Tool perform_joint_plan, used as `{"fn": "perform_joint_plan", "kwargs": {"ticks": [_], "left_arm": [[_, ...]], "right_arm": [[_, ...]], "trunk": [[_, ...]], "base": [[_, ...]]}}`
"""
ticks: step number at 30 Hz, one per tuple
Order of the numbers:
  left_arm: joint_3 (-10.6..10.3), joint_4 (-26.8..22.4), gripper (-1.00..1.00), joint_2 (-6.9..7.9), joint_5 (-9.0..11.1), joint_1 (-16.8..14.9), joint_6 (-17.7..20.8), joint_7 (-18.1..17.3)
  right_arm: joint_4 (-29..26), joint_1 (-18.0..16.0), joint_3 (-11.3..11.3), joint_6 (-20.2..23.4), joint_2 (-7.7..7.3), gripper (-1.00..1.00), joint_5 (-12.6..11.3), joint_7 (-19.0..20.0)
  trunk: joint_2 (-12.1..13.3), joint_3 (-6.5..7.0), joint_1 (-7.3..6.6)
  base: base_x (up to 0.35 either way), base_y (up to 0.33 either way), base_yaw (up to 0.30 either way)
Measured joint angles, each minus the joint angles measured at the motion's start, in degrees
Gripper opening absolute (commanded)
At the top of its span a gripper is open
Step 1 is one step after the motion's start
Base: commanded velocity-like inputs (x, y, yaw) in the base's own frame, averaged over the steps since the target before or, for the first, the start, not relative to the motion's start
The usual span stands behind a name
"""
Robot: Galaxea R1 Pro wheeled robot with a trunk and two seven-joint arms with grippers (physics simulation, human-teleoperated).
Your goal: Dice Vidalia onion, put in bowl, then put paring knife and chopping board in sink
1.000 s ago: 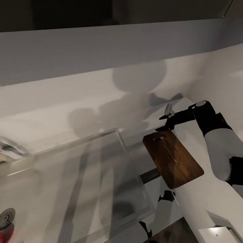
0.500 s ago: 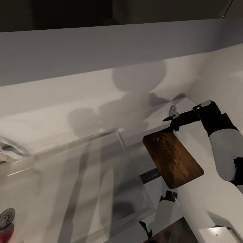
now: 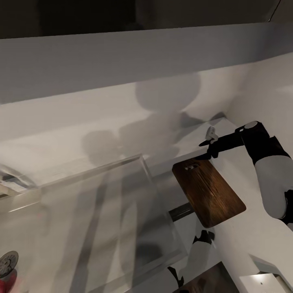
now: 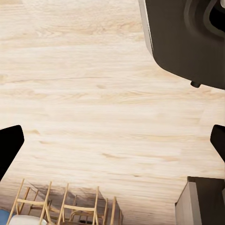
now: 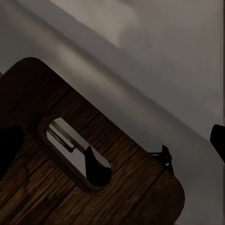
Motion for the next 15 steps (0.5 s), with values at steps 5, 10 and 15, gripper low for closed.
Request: {"fn": "perform_joint_plan", "kwargs": {"ticks": [5,10,15], "left_arm": [[0.0,0.0,1.00,-0.02,0.0,0.0,0.0,0.0],[0.0,0.0,1.00,0.00,0.0,0.0,0.0,0.0],[0.0,-0.1,1.00,0.00,0.0,0.0,0.0,0.0]], "right_arm": [[-0.2,0.0,-0.1,0.0,-0.10,1.00,0.1,0.0],[-0.6,0.0,-0.3,0.1,-0.11,1.00,0.2,-0.3],[-1.0,0.0,-0.4,0.1,-0.12,1.00,0.3,-0.5]], "trunk": [[0.0,0.00,0.00],[0.0,0.00,0.00],[0.0,0.00,0.00]], "base": [[0.000,0.000,0.000],[0.000,0.000,0.000],[0.000,0.000,0.000]]}}
